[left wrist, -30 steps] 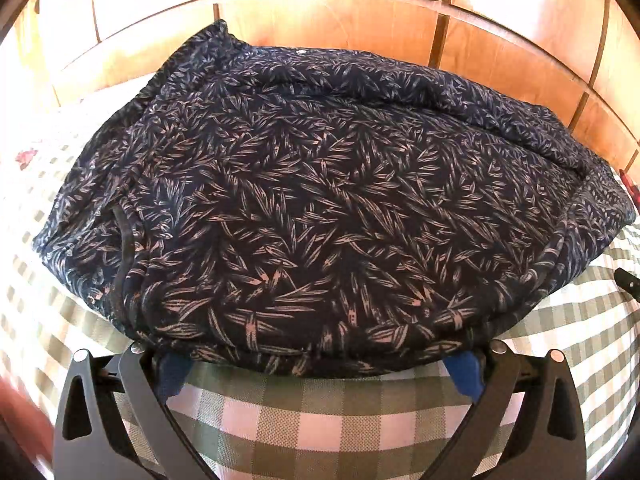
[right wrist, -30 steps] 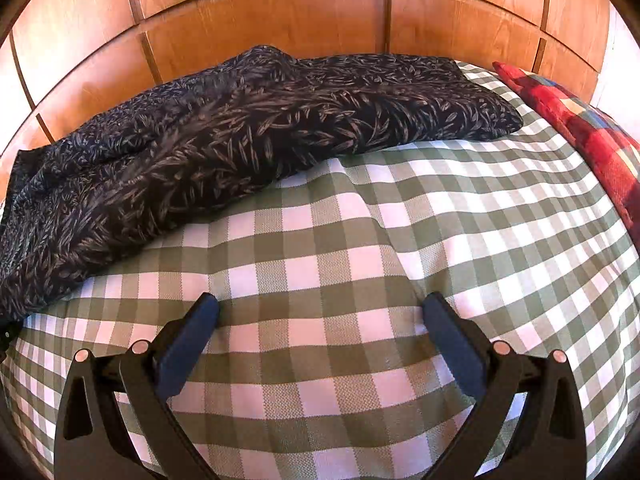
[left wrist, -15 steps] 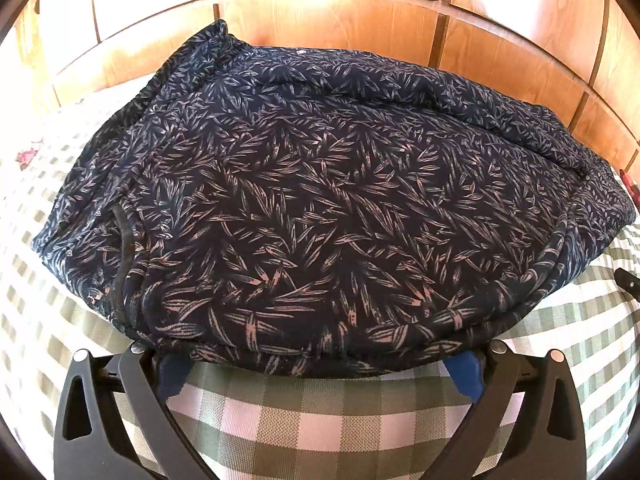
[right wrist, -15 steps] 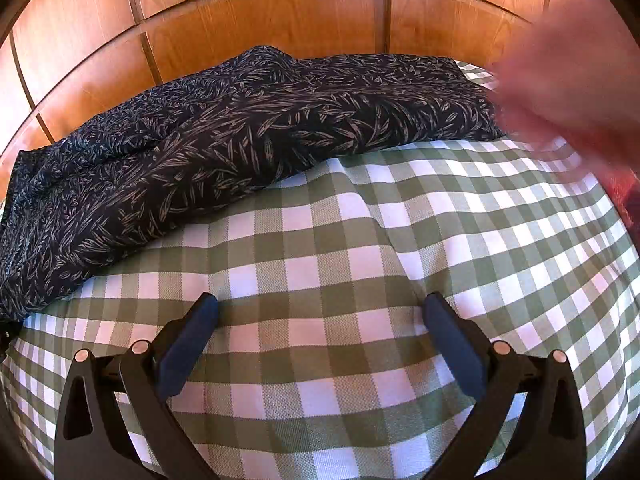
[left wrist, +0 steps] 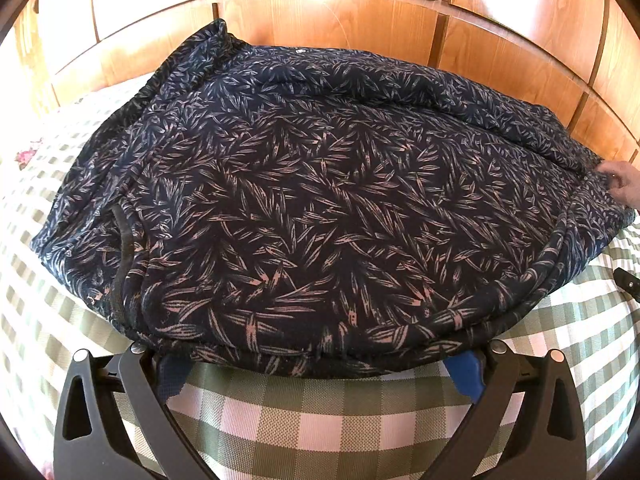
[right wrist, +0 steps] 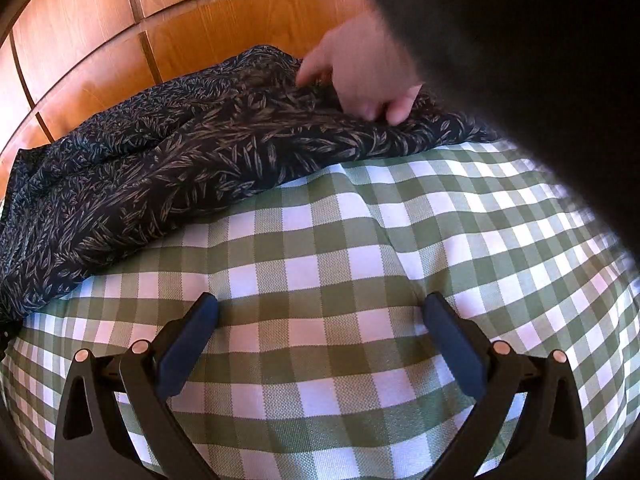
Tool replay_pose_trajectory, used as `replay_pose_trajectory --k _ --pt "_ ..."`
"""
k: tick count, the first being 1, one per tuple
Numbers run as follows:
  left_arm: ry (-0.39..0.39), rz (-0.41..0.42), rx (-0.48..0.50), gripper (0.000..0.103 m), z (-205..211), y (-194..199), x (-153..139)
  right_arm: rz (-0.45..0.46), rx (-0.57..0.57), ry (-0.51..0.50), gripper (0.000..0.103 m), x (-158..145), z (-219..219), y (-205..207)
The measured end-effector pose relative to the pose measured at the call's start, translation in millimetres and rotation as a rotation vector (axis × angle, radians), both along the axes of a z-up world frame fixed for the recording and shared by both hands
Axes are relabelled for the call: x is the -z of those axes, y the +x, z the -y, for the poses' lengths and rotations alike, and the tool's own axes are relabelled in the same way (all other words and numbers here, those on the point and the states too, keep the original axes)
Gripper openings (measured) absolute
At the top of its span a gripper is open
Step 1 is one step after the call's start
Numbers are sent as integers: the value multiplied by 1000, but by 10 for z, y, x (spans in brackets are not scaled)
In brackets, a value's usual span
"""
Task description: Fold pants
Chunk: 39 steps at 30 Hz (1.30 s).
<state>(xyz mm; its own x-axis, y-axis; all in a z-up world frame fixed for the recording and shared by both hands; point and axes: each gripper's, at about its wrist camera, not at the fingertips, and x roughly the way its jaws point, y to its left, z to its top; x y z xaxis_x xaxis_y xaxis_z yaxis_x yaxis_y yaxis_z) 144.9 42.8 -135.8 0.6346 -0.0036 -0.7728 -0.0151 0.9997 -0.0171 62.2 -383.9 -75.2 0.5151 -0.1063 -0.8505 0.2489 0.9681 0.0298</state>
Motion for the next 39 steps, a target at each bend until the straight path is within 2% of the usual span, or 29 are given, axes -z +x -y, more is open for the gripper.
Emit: replay_pose_trajectory --k 25,31,33,35,39 --pt "2 -1 -1 100 -15 -3 12 0 0 -3 101 -4 -3 12" --pt "-11 -17 0 100 -23 -36 -80 -13 34 0 101 -5 -11 31" --pt "-6 4 -14 100 -58 -187 -156 -34 64 12 101 -56 -32 -61" --pt "-21 39 -1 100 -86 -350 -270 -46 87 -32 101 -123 -129 -295" --pt "-5 169 11 100 -104 -676 -565 15 87 -102 101 -329 -437 -799"
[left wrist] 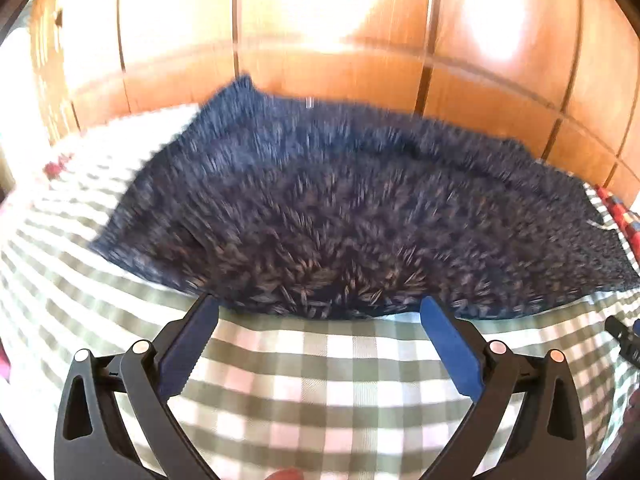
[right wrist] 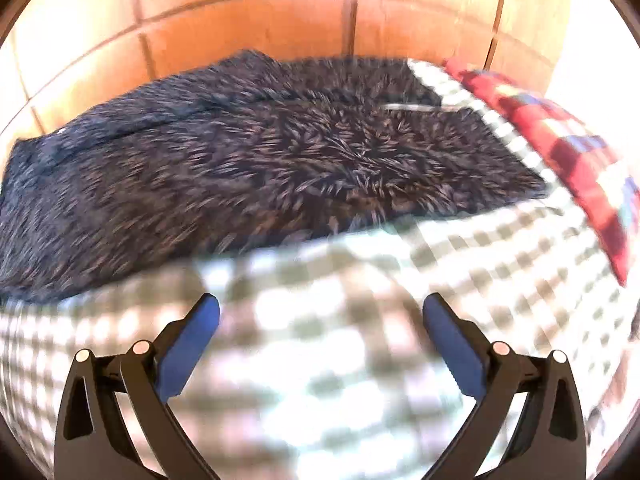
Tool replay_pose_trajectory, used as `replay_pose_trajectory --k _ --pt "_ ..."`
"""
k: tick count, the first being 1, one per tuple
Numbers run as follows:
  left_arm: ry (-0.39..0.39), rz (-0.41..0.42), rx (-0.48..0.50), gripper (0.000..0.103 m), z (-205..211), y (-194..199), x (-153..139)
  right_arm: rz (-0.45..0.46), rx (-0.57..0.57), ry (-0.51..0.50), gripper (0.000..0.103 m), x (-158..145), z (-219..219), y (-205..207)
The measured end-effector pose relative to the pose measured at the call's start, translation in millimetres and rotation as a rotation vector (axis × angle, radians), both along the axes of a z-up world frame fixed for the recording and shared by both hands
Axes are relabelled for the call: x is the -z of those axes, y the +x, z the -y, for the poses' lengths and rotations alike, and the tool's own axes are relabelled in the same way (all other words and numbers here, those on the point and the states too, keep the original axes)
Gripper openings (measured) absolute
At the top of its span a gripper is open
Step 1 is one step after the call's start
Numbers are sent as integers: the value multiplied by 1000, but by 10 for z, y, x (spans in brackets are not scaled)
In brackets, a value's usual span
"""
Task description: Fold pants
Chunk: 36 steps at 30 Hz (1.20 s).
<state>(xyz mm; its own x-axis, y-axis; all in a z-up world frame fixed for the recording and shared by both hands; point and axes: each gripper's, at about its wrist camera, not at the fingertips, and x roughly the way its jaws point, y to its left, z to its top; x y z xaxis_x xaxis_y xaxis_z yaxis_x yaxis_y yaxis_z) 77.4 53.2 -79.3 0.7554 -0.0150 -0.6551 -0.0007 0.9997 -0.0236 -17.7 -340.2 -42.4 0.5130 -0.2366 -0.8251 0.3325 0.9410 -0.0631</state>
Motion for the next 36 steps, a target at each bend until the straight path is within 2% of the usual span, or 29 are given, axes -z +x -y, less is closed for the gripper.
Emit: replay_pose_trajectory --k 3,8,11,16,19,27,31,36 --pt "11 48 -5 100 26 -131 -181 63 -59 -38 101 -184 -331 -129" --pt "8 97 -11 100 68 -195 -402 163 -167 -72 101 -544 -872 41" --pt "14 105 -15 100 83 -190 -455 214 -191 -74 101 -688 -1130 146" --pt "31 103 -14 100 127 -224 -457 244 -228 -44 101 -746 -1350 191" --pt "10 73 -12 100 137 -187 -386 216 -254 -86 101 -690 -1402 240" --pt "14 20 -7 100 179 -150 -189 149 -207 -67 101 -530 -1255 222" --pt "14 12 -4 100 188 -158 -147 170 -195 -85 101 -584 -1234 182" --pt "28 3 -4 100 205 -162 -120 157 -206 -82 101 -499 -1227 138"
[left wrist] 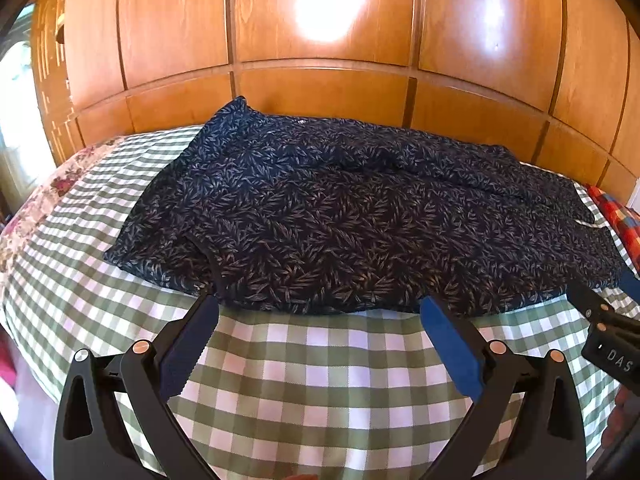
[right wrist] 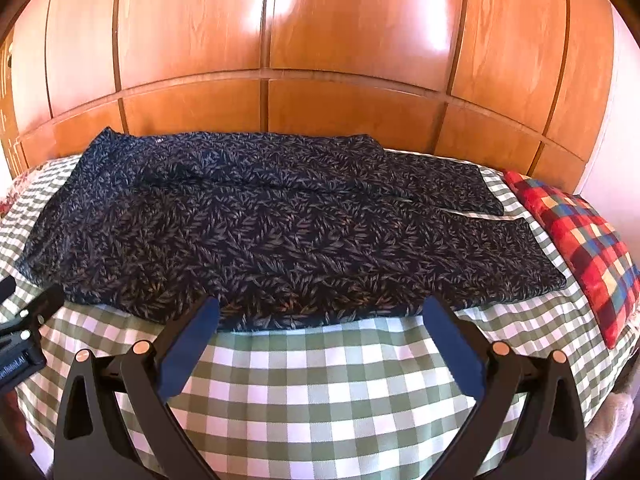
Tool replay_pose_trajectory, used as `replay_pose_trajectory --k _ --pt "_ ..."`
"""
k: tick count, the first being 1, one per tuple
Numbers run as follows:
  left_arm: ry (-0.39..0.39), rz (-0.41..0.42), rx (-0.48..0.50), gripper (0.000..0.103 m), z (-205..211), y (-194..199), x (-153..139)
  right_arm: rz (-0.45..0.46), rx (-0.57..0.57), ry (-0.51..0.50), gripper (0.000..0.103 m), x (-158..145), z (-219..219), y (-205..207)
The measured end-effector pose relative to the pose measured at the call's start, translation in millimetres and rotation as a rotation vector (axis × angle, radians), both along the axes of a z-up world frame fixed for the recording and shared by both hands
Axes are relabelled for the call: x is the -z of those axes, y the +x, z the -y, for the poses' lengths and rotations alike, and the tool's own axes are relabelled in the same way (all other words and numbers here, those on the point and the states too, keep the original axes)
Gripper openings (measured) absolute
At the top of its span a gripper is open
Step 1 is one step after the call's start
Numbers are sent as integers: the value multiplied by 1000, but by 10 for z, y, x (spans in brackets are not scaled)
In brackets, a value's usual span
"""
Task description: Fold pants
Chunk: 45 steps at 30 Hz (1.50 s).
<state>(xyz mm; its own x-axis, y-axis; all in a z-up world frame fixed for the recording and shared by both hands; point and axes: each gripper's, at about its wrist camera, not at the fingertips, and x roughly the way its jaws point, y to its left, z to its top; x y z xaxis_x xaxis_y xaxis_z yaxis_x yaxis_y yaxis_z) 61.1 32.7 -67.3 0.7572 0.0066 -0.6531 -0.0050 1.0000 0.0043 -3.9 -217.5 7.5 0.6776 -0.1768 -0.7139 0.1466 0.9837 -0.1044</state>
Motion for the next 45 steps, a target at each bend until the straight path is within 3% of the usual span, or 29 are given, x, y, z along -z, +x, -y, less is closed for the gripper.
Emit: replay_pose_trajectory --k 17,45 --pt "18 12 -16 100 23 -15 -48 -38 8 -4 101 184 22 -36" --pt "13 15 -22 100 16 -65 -67 -31 5 9 101 165 17 -53"
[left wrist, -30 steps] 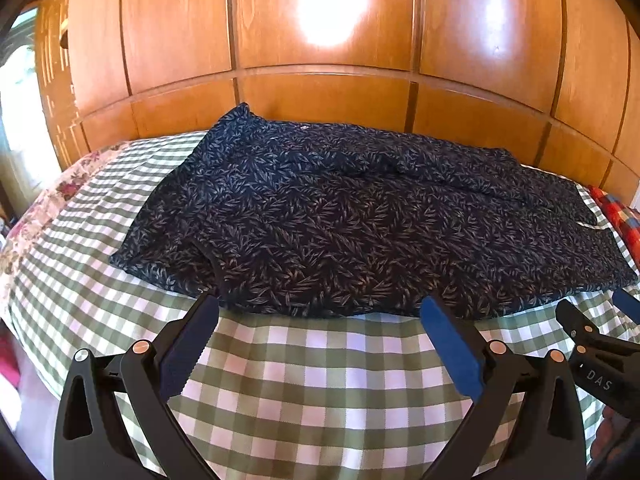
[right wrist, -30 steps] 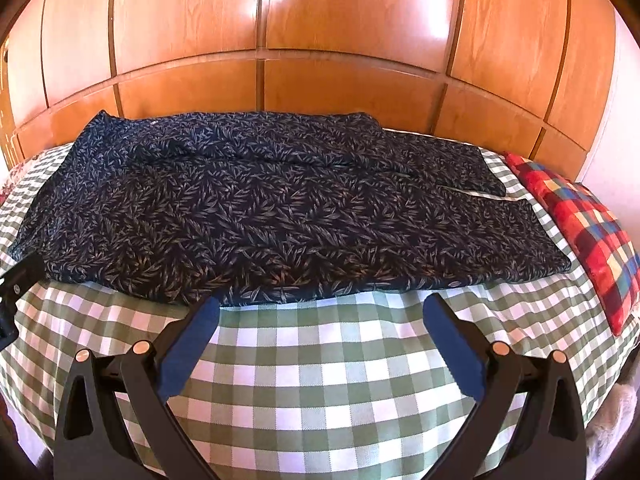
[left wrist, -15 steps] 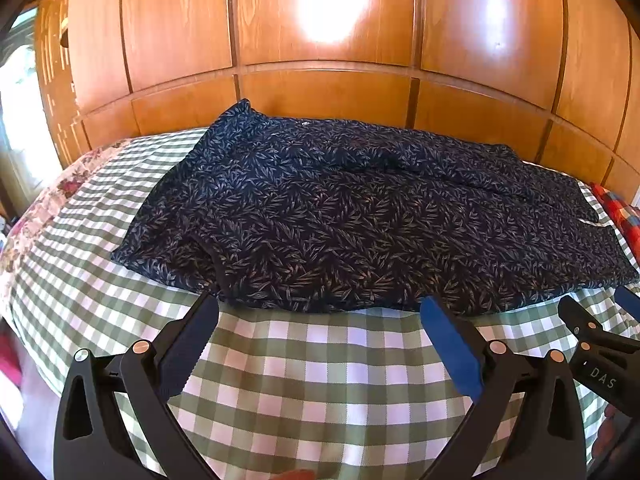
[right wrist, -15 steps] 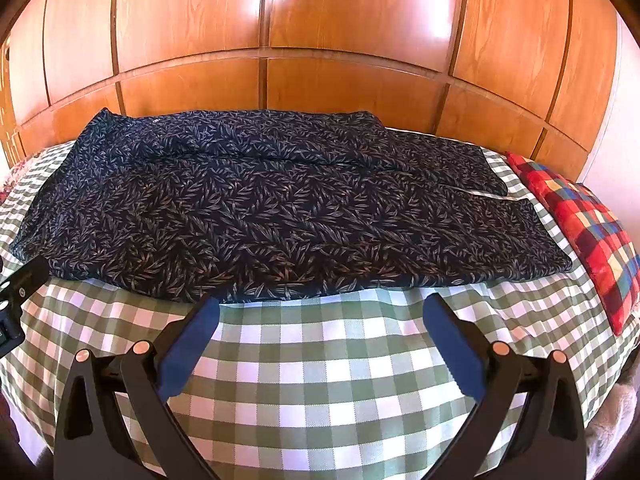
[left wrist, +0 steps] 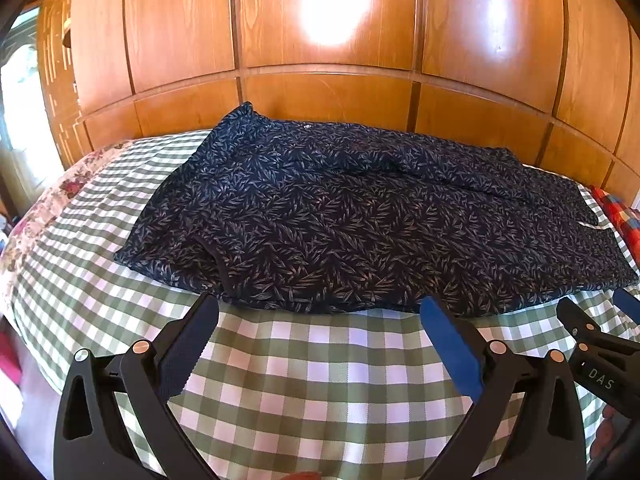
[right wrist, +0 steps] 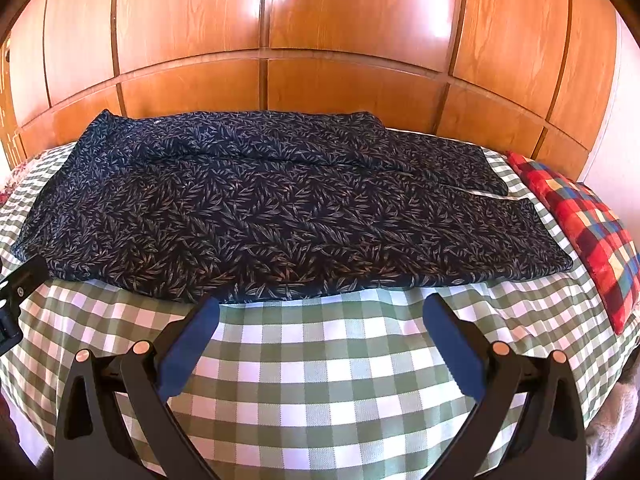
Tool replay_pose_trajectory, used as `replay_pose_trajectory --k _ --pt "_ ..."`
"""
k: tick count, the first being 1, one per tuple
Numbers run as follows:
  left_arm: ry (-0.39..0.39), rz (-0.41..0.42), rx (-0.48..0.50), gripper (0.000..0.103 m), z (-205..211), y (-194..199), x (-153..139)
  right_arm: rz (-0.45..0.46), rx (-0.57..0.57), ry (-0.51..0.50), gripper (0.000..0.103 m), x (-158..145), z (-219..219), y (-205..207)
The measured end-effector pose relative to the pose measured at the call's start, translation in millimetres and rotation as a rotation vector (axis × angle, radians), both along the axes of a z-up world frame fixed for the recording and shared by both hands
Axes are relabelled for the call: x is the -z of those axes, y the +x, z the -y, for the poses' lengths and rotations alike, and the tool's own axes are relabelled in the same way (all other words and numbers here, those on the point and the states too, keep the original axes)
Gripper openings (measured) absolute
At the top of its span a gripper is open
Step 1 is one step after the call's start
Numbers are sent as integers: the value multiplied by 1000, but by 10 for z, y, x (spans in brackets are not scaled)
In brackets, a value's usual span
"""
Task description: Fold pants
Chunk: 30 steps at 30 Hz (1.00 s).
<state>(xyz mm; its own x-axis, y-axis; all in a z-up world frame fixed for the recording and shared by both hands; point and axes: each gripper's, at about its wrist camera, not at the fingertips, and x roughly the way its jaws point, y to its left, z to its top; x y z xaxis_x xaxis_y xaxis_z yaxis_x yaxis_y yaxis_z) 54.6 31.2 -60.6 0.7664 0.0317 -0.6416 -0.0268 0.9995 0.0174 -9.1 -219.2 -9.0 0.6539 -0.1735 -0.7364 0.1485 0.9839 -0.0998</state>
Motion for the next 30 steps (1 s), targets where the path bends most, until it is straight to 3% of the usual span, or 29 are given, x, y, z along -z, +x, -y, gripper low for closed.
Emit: replay_pose_trajectory --k 30 --pt "-6 15 6 100 -25 -44 -67 21 -4 2 101 -44 -38 -32"
